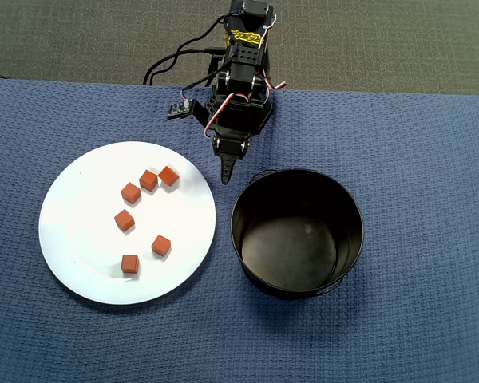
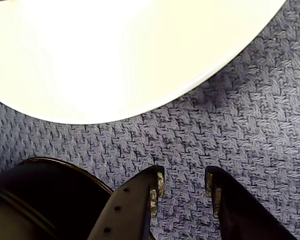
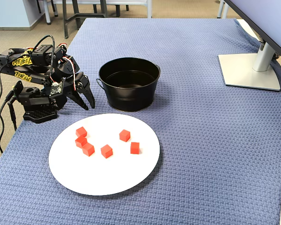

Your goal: Pick up the red cubes from the white plate and place them in the black recipient

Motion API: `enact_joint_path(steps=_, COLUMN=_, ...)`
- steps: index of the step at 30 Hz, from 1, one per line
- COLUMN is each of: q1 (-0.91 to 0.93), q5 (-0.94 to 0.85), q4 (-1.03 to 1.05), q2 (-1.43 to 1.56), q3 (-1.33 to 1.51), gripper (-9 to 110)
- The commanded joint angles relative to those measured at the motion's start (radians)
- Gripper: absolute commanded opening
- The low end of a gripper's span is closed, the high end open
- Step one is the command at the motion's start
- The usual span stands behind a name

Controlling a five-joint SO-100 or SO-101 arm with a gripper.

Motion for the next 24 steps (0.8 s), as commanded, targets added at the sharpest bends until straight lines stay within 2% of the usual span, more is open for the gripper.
enact_joint_path(steps=1, q1=0.1, q5=-0.106, q4=-0.172, q2=-0.072, q3=-0.12, gripper=0)
enact_joint_path(steps=15, q1=0.095, q5=-0.106, q4=-0.158, q2=-0.063, q3=-0.123, gripper=0)
enact_joint_path(steps=19, q1=0.187, q5=-0.044, q4=-0.193, q2=-0.147, q3=-0.224, gripper=0)
enact_joint_path(steps=22, q1=0.252, q5=-0.011, q4=-0.169, q2=-0.245, q3=-0.324, gripper=6)
enact_joint_path(steps=24, q1=0.278, q5=-0.054, q4=-0.158, q2=-0.278, q3=-0.368, gripper=0)
